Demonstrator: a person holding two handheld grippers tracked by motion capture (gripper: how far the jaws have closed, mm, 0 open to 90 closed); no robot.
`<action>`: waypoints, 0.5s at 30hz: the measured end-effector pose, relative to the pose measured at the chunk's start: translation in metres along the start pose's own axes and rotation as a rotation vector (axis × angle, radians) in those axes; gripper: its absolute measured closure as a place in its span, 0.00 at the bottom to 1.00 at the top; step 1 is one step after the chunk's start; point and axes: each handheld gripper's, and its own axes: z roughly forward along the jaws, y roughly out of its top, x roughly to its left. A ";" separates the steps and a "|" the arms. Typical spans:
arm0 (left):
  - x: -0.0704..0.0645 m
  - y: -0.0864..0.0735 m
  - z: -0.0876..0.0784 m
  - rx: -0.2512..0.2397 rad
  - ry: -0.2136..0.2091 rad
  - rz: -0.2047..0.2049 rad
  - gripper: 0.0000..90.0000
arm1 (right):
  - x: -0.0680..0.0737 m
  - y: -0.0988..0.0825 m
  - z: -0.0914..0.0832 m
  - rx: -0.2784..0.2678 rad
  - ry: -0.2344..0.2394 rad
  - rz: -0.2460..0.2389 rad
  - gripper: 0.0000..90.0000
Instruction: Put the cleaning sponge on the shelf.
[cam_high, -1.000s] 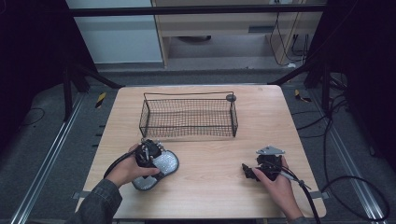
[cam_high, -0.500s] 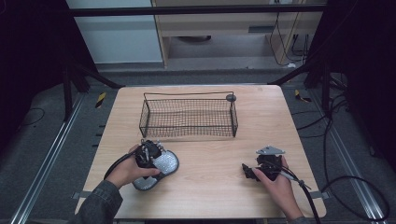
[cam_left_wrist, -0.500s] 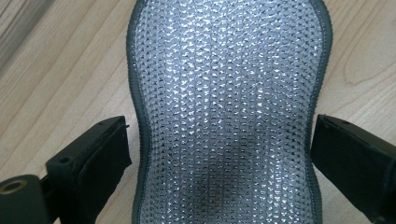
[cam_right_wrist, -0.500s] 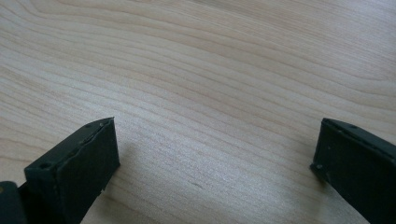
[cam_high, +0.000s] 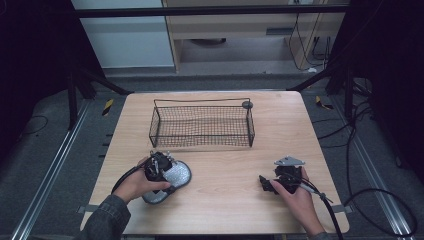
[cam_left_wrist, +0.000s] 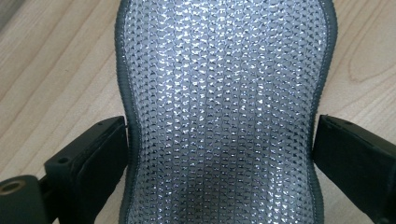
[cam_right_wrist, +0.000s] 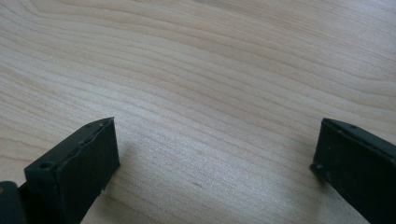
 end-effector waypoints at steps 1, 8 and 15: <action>0.000 0.000 0.000 0.000 -0.001 -0.001 0.04 | 0.000 0.000 0.000 0.000 0.000 0.000 0.00; 0.001 -0.001 0.003 -0.004 -0.001 -0.004 0.03 | 0.000 0.000 0.000 -0.001 0.000 0.001 0.00; 0.003 -0.004 0.006 -0.034 -0.020 -0.027 0.04 | 0.000 0.000 0.000 0.000 0.000 0.001 0.00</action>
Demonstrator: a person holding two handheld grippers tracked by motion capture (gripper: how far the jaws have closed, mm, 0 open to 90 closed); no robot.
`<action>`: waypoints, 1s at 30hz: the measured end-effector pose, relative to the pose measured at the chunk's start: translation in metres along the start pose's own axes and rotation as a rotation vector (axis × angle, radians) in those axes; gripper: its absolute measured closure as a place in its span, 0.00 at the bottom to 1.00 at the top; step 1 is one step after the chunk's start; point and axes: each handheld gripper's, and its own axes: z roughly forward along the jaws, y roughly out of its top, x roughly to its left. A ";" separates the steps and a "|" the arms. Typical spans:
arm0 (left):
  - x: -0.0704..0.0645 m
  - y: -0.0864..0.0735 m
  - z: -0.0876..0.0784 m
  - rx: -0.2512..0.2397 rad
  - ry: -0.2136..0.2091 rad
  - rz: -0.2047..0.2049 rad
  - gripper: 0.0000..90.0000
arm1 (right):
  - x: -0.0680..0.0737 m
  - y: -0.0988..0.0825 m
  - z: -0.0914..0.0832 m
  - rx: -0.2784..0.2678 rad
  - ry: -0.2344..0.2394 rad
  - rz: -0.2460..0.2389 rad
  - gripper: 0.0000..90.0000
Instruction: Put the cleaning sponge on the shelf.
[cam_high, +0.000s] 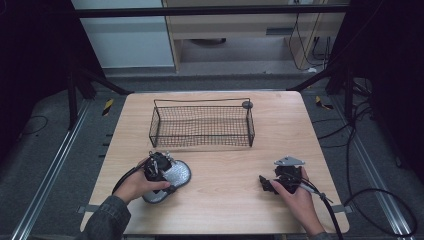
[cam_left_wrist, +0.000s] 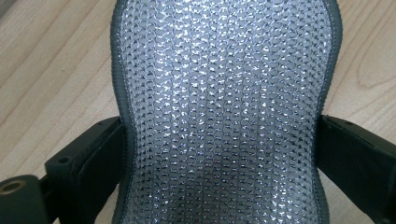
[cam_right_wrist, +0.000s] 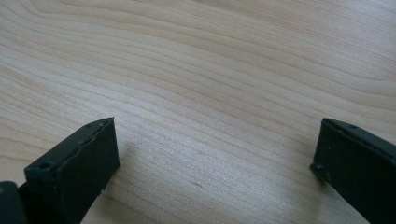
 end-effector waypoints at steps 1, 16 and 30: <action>0.000 0.000 0.000 -0.003 0.000 0.002 0.05 | 0.000 0.000 0.000 0.000 0.000 0.000 0.00; 0.000 -0.003 -0.010 -0.036 0.030 0.015 0.09 | 0.000 0.000 0.000 0.000 -0.003 -0.006 0.00; -0.005 0.000 -0.035 -0.097 0.087 0.086 0.09 | 0.000 0.000 0.001 -0.003 -0.003 -0.006 0.00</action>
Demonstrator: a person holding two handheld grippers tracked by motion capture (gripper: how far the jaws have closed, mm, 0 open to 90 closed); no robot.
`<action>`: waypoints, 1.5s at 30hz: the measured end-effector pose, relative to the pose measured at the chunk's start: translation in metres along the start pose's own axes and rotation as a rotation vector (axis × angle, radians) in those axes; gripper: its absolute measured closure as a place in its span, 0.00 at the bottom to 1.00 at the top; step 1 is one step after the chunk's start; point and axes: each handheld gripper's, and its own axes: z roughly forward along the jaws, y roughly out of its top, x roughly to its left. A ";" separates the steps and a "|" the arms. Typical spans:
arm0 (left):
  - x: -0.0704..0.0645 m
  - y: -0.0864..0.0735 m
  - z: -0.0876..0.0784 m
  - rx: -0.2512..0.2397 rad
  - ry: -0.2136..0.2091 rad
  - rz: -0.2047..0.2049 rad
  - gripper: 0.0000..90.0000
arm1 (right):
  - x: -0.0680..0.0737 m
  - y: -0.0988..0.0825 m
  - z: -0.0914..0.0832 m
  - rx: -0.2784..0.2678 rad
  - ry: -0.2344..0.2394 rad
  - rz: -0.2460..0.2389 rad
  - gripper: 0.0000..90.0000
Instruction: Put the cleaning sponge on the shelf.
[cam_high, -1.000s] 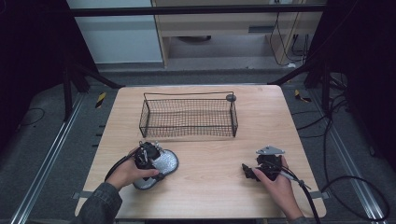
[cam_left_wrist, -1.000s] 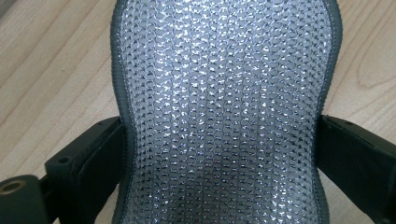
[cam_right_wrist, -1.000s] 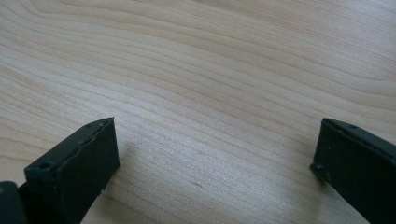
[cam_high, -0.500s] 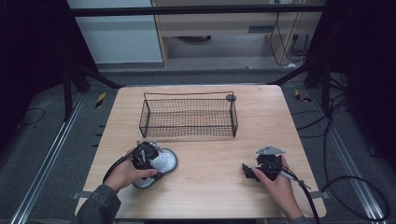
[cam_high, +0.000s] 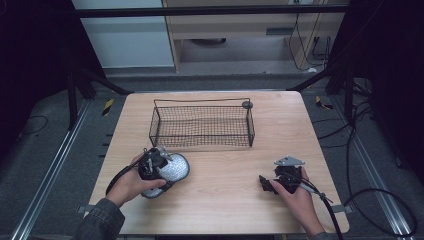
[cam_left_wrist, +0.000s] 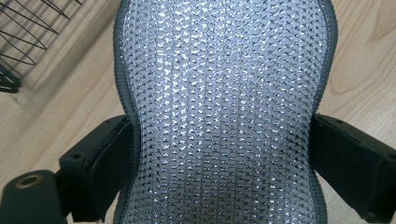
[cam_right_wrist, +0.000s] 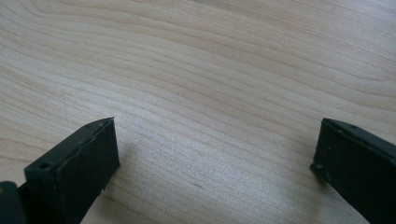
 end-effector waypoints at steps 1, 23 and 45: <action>0.000 0.000 -0.001 -0.001 0.005 0.005 0.09 | 0.000 0.000 0.000 -0.001 0.000 0.000 0.00; 0.000 0.014 -0.030 -0.042 0.077 0.092 0.11 | 0.000 0.000 0.000 -0.003 -0.001 0.000 0.00; 0.007 0.026 -0.042 -0.048 0.105 0.130 0.12 | 0.000 0.000 0.000 -0.003 0.001 -0.002 0.00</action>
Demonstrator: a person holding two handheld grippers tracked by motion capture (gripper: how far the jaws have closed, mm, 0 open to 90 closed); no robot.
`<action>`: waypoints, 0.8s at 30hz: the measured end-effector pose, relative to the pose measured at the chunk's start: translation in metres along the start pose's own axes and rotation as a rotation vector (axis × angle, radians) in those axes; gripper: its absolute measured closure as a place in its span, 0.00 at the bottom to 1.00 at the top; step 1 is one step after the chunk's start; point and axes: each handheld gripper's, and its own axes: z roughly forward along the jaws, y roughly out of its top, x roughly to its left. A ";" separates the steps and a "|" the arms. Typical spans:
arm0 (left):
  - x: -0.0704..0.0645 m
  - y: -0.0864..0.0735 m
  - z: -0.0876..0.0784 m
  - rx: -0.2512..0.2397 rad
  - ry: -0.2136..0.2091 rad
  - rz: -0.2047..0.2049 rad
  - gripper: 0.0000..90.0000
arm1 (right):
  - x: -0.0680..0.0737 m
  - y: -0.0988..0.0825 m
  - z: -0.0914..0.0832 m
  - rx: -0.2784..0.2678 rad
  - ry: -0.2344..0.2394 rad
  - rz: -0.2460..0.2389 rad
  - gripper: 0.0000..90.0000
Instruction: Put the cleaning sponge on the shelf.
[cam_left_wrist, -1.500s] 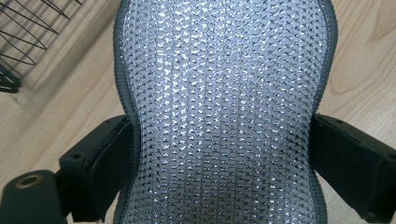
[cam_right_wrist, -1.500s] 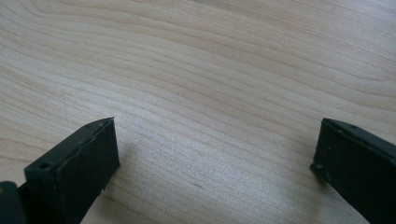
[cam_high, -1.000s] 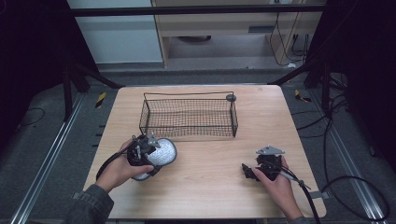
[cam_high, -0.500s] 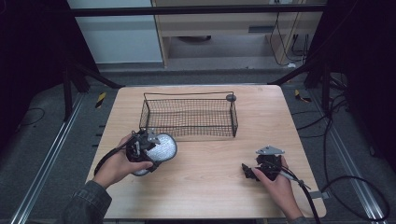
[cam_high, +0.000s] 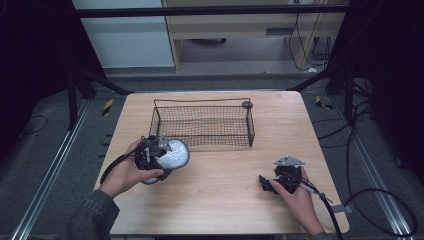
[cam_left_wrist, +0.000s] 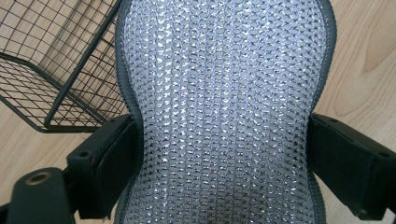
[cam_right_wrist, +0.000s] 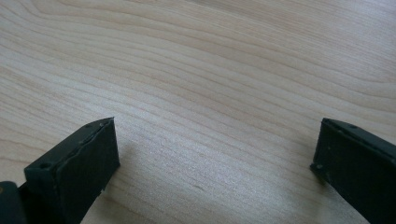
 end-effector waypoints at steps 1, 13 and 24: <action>0.000 0.000 0.000 0.000 0.000 0.000 0.12 | 0.000 0.000 0.000 0.000 0.000 0.000 0.00; 0.011 0.012 -0.013 -0.008 0.044 0.024 0.13 | 0.000 0.000 0.000 0.000 0.000 0.000 0.00; 0.018 0.027 -0.022 -0.014 0.068 0.048 0.13 | 0.000 0.000 0.000 0.000 0.000 0.001 0.00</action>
